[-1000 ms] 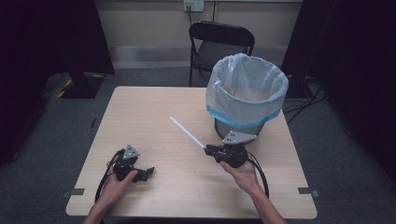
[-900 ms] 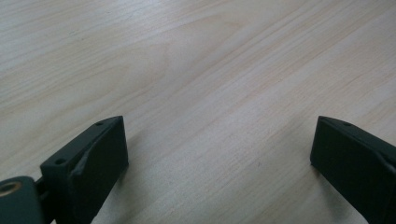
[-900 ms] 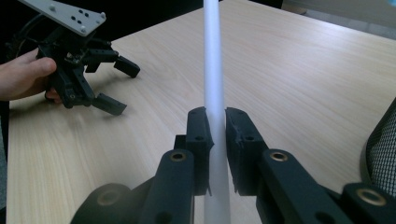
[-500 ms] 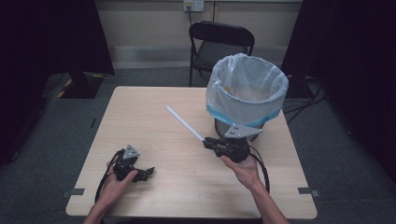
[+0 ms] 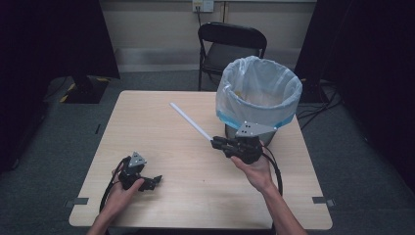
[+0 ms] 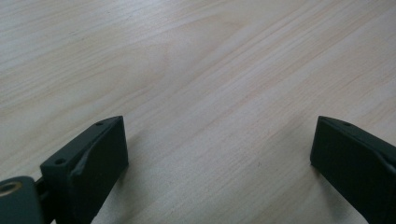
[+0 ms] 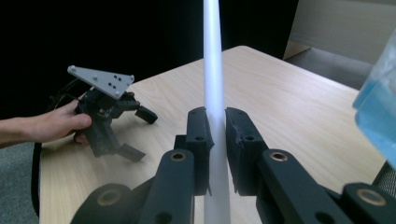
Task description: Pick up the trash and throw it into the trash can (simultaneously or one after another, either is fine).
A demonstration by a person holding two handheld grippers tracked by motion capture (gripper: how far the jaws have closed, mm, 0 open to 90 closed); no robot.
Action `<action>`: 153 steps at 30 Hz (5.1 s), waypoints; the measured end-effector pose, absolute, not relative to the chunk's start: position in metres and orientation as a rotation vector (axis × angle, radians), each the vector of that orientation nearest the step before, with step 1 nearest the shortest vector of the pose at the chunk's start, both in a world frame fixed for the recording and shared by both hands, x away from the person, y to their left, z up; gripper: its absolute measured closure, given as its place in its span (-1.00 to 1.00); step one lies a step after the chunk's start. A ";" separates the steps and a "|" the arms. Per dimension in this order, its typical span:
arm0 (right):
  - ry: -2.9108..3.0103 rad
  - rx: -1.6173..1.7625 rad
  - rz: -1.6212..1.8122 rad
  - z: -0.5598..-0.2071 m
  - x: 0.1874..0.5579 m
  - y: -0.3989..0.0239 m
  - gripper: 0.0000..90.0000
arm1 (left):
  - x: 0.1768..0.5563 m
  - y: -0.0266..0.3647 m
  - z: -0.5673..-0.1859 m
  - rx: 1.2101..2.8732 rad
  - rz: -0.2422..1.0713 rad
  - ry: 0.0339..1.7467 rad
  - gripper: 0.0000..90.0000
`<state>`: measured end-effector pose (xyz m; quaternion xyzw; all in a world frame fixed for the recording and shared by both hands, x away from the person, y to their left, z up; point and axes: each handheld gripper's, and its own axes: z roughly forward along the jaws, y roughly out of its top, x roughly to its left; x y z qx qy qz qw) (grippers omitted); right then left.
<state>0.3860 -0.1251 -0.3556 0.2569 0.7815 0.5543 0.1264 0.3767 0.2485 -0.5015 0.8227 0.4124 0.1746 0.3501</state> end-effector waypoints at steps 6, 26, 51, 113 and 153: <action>2.256 0.720 1.631 -0.337 0.389 -0.125 0.79 | 0.377 0.249 -0.501 2.135 0.454 1.066 -0.92; 2.190 0.686 1.694 -0.288 0.403 -0.132 0.79 | 0.377 0.249 -0.501 2.135 0.453 1.066 -0.92; 2.059 0.722 1.724 -0.238 0.428 -0.155 0.79 | 0.377 0.248 -0.502 2.131 0.452 1.068 -0.92; 1.987 1.028 1.486 -0.232 0.477 -0.202 -0.18 | 0.377 0.248 -0.501 2.131 0.452 1.068 -0.92; 2.108 0.813 1.572 -0.272 0.415 -0.150 -0.13 | 0.377 0.248 -0.502 2.131 0.453 1.068 -0.92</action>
